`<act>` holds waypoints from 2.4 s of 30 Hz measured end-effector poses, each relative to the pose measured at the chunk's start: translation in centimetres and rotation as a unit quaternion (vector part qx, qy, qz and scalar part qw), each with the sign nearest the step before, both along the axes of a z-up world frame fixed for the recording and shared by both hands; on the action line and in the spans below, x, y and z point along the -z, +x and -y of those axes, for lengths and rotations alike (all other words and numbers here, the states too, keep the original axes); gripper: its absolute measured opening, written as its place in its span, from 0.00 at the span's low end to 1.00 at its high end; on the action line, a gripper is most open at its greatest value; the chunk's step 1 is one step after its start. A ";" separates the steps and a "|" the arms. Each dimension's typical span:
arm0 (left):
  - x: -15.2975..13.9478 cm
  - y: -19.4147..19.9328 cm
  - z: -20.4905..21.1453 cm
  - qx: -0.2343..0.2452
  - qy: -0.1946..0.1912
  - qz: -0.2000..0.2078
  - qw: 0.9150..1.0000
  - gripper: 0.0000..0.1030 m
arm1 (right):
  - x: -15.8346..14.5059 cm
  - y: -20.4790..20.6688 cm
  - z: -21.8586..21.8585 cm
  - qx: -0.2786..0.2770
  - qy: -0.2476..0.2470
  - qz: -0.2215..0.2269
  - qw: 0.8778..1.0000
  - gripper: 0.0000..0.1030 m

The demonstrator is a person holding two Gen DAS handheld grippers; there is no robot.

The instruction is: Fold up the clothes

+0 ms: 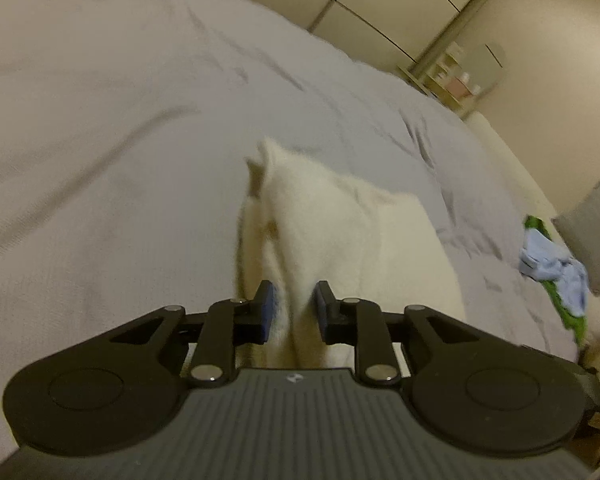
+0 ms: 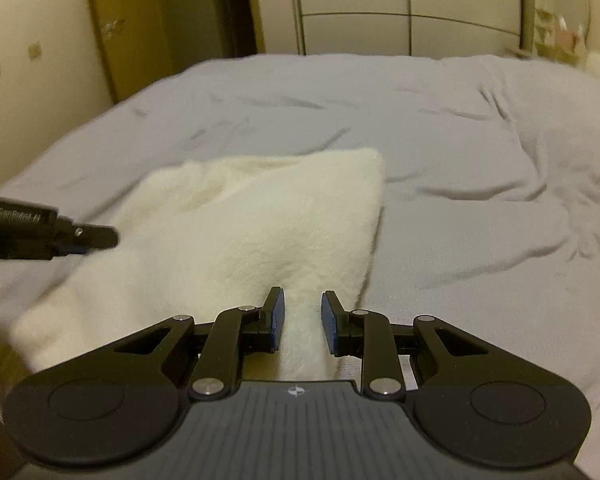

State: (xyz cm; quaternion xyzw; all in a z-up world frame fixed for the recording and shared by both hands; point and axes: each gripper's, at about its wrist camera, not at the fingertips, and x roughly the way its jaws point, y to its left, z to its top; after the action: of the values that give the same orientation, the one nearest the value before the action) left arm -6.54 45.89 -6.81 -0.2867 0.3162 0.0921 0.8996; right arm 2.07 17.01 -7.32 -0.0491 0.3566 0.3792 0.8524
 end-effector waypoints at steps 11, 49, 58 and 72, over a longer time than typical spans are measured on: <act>-1.7 -3.0 9.6 0.060 0.156 -0.040 0.985 0.14 | 0.5 -3.1 3.6 -0.006 0.074 -0.040 0.996 0.28; -0.8 1.3 9.0 0.068 0.215 -0.101 0.969 0.17 | 1.4 0.4 -1.5 -0.162 -0.007 0.003 0.987 0.30; -4.1 6.8 7.8 0.096 0.246 -0.070 0.962 0.12 | -1.9 8.2 1.0 -0.089 0.059 -0.005 0.994 0.30; -0.6 8.8 4.4 0.059 0.231 -0.107 0.965 0.11 | 1.8 10.0 -1.8 -0.073 0.024 -0.024 0.997 0.30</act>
State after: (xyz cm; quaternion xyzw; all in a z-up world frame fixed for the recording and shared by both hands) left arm 2.22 41.47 -6.17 -0.0402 0.3965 0.1399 0.9064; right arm 12.11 18.81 -9.10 -0.0459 0.3633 0.4502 0.8144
